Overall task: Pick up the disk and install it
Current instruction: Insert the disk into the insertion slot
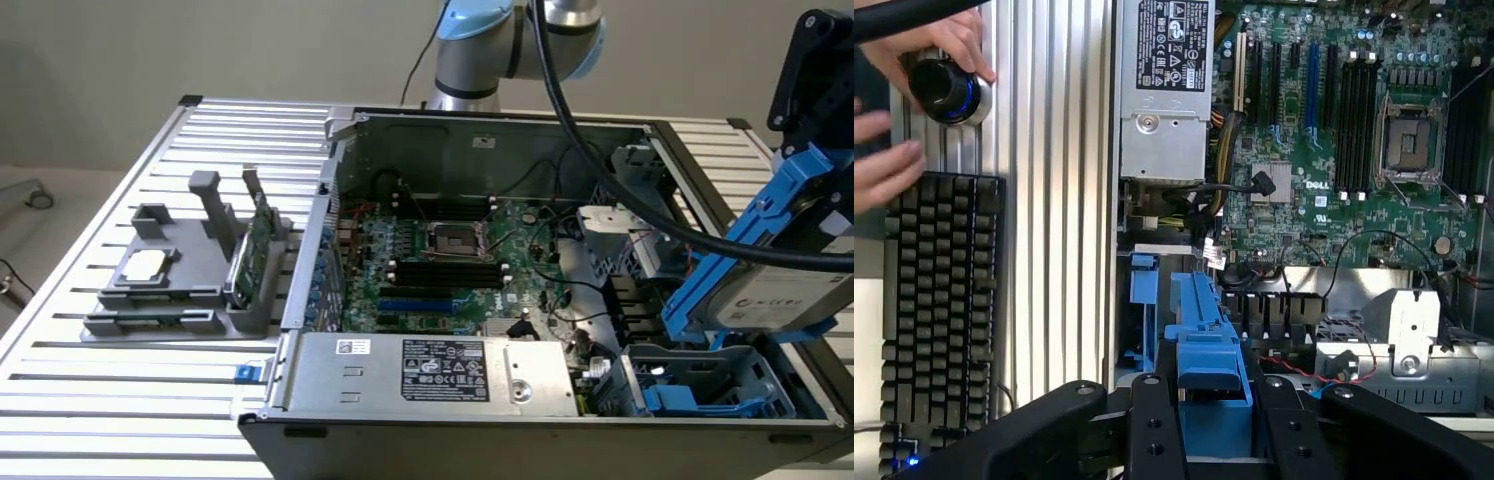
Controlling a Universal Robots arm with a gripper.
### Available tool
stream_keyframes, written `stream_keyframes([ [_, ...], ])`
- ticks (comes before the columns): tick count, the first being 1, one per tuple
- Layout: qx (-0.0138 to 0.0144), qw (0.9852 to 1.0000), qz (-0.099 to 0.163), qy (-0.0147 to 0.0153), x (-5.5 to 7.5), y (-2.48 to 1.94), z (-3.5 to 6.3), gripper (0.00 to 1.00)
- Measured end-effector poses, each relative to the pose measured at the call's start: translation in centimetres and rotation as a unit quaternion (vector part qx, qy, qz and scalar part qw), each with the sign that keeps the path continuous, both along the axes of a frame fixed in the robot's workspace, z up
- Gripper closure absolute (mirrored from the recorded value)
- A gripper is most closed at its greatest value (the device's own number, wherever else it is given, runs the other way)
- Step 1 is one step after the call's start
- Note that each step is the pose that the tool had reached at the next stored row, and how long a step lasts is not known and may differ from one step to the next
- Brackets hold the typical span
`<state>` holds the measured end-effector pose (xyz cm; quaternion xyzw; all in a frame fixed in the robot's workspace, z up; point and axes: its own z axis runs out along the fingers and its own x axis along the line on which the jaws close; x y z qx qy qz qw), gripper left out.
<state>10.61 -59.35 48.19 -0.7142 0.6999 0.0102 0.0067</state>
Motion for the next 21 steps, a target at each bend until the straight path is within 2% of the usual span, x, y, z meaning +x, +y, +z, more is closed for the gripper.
stream_keyframes([
  [9, 0.0001, 1.0000, 0.000, -0.0003, 0.0, 0.00, -0.21, 0.67],
  [21, 0.0000, 0.9999, -0.013, -0.0027, -0.2, 0.02, -2.34, 0.67],
])
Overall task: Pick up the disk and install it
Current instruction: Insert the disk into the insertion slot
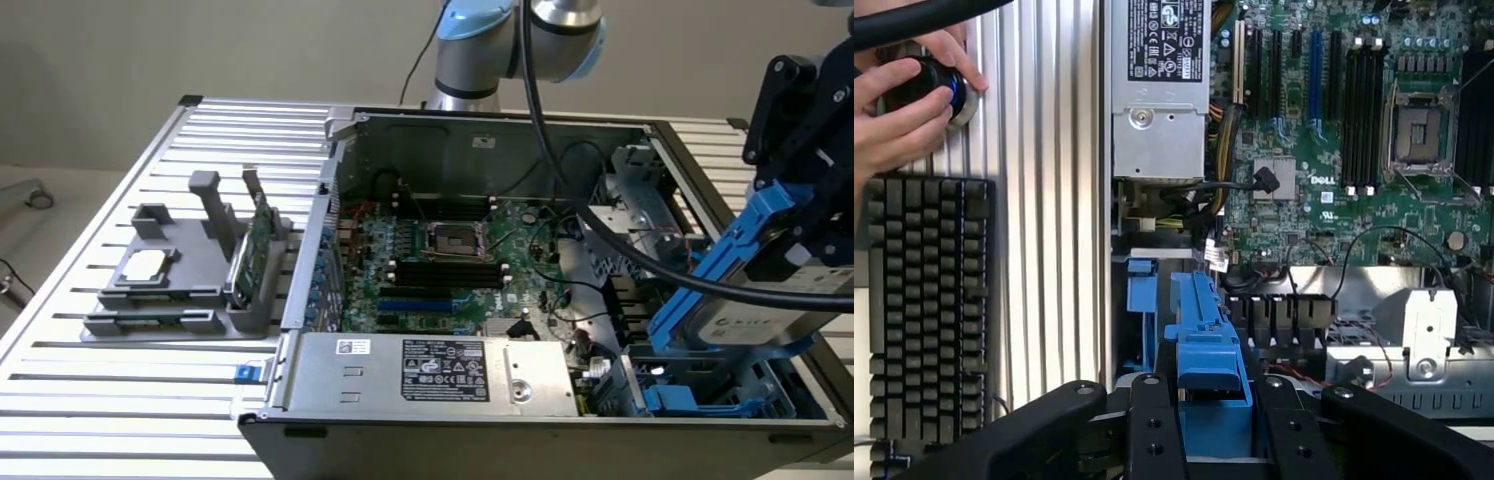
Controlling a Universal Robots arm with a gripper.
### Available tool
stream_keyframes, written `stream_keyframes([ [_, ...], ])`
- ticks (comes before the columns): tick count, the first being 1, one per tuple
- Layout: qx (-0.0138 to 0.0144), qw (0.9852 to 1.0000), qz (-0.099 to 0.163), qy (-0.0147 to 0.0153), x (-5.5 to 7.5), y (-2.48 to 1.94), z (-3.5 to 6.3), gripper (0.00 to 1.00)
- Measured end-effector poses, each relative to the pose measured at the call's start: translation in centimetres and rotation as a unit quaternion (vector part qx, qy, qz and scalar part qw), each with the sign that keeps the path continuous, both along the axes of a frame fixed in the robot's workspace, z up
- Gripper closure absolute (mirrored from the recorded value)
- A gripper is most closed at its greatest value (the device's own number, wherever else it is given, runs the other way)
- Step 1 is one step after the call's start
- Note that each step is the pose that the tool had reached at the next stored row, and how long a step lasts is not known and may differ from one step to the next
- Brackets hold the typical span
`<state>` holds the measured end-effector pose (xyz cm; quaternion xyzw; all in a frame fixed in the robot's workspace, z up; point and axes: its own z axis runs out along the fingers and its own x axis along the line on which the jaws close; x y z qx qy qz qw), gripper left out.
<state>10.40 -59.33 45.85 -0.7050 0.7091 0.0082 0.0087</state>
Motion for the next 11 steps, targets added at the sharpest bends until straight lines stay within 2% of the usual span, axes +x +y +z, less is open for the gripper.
stream_keyframes([
  [7, 0.0000, 1.0000, -0.005, -0.0011, -0.2, 0.00, -1.13, 0.67],
  [11, 0.0000, 1.0000, -0.007, -0.0012, -0.2, -0.04, -1.46, 0.67],
])
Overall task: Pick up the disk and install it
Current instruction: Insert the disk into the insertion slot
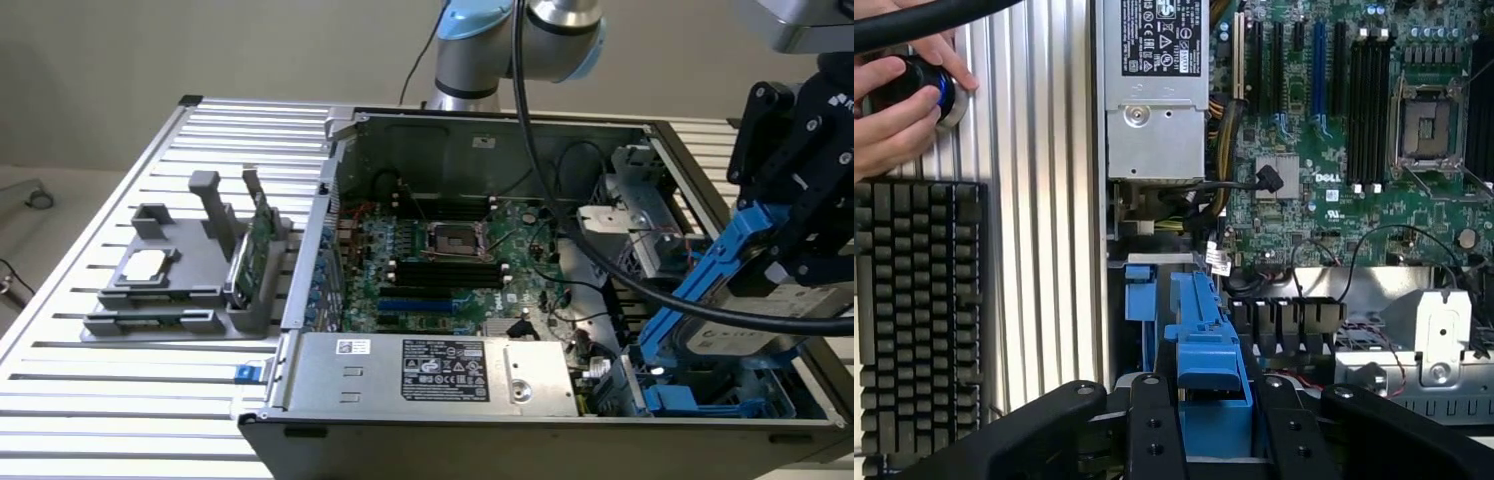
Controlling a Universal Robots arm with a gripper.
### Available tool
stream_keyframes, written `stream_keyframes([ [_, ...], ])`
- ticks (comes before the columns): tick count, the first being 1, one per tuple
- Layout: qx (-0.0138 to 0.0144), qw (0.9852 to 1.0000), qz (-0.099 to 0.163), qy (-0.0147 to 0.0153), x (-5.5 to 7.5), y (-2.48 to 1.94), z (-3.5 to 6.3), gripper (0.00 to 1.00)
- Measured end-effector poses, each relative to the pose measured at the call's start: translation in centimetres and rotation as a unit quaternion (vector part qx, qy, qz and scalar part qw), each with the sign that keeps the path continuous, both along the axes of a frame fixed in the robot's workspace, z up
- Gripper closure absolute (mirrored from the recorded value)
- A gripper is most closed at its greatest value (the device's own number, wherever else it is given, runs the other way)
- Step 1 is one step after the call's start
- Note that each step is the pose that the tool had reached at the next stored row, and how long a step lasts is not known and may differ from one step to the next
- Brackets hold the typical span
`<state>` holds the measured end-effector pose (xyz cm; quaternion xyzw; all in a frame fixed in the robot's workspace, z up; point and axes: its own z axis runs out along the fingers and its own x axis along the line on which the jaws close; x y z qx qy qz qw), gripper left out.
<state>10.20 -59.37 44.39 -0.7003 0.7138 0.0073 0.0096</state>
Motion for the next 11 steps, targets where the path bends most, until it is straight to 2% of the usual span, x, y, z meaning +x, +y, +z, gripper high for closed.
stream_keyframes([
  [11, 0.0003, 1.0000, -0.002, -0.0001, -0.01, -0.52, -0.83, 0.67],
])
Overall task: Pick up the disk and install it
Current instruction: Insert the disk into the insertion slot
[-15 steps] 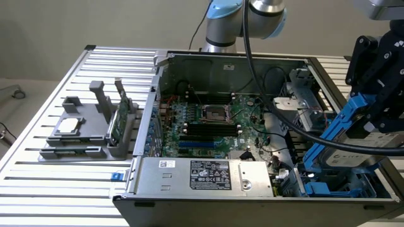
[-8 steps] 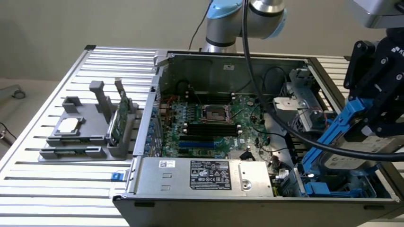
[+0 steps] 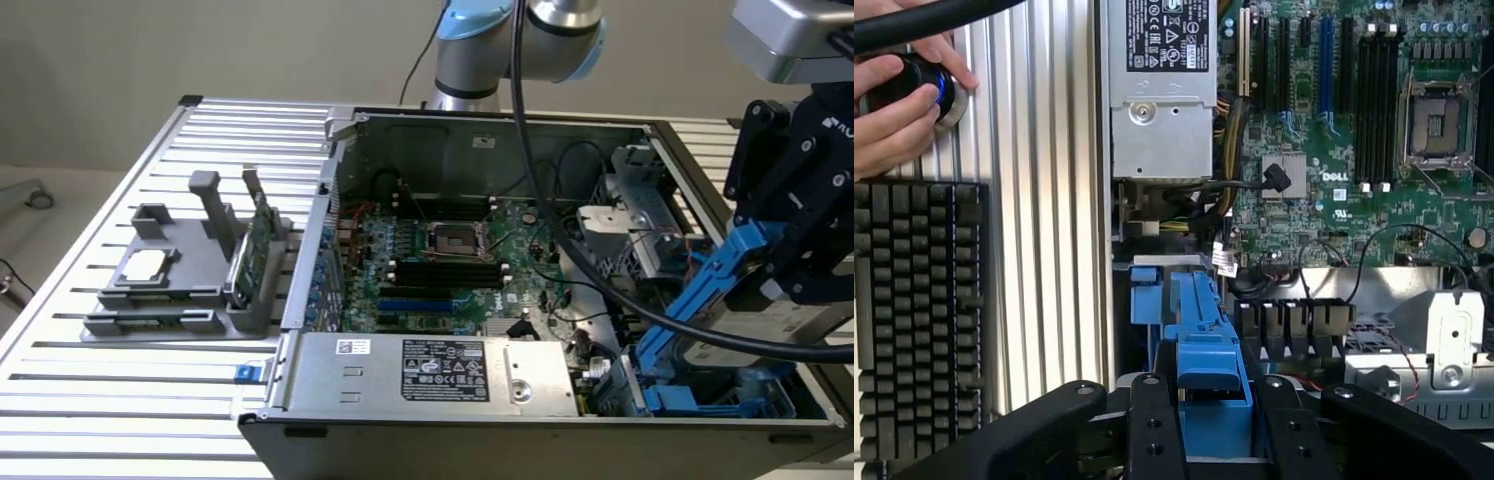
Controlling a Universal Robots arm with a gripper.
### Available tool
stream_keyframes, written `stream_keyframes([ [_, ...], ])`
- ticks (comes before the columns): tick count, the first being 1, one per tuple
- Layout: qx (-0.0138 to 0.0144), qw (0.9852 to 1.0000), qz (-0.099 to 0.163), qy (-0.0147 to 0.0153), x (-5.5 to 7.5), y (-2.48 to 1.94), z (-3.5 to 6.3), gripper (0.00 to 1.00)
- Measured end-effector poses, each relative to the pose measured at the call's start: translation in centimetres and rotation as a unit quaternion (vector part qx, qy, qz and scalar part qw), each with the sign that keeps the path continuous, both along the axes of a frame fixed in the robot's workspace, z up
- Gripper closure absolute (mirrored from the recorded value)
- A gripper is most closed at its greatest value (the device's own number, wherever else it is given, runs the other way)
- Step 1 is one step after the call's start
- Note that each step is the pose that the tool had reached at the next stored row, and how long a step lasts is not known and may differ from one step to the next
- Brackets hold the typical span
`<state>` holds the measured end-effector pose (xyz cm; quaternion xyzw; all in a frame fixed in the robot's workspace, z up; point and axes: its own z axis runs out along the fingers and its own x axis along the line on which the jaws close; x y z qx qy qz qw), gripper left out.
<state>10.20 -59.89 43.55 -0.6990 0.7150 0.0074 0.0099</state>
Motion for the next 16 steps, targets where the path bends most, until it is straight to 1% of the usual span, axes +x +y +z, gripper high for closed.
stream_keyframes([
  [11, 0.0022, 1.0000, 0.000, 0.0000, 0.0, -0.32, -0.86, 0.67],
  [13, 0.0035, 1.0000, 0.000, 0.0000, 0.0, -0.36, -1.00, 0.67],
  [16, 0.0065, 1.0000, 0.000, 0.0000, 0.0, -0.40, -1.23, 0.67],
])
